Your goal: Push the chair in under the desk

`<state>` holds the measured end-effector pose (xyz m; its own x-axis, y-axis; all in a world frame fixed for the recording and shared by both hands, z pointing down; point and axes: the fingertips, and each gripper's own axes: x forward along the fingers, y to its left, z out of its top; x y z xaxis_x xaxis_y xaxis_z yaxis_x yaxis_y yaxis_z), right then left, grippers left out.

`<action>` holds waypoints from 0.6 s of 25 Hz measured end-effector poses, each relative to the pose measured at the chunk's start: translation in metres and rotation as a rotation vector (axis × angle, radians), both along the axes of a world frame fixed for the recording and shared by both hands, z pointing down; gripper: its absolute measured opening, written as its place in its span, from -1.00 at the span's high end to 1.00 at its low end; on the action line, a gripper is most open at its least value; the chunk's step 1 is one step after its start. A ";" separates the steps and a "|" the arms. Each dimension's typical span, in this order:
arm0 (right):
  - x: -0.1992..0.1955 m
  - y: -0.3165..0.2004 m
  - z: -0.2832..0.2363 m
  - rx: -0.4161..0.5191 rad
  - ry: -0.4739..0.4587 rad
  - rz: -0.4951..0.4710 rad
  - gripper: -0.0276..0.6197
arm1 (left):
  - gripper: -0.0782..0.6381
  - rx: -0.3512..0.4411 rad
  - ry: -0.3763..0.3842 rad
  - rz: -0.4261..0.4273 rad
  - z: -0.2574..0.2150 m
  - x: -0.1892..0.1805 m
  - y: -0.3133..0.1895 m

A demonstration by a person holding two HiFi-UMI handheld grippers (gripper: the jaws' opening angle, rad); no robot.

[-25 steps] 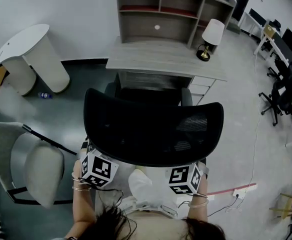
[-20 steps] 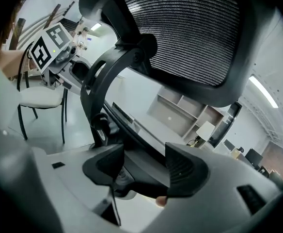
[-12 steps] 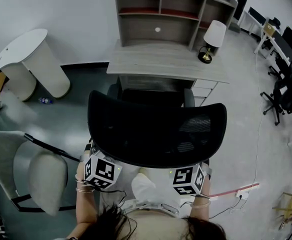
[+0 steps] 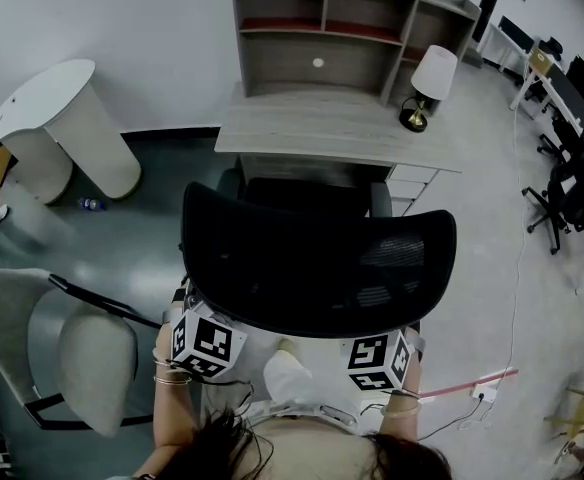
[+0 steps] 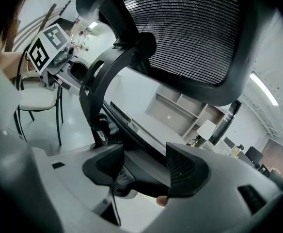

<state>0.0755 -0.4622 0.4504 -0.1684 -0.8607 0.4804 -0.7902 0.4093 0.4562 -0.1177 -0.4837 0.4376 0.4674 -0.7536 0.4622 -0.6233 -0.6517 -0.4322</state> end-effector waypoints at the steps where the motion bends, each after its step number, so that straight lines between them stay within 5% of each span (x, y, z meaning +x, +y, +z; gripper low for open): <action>1: 0.000 -0.001 0.000 0.001 0.000 0.001 0.13 | 0.12 0.007 0.000 0.001 0.000 0.000 -0.001; 15: -0.003 -0.024 0.000 0.005 -0.003 0.021 0.13 | 0.12 0.007 0.001 0.013 0.002 -0.003 -0.027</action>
<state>0.0725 -0.4857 0.4509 -0.1516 -0.8665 0.4757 -0.8001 0.3901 0.4556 -0.1202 -0.5105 0.4393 0.4773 -0.7509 0.4565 -0.6155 -0.6564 -0.4362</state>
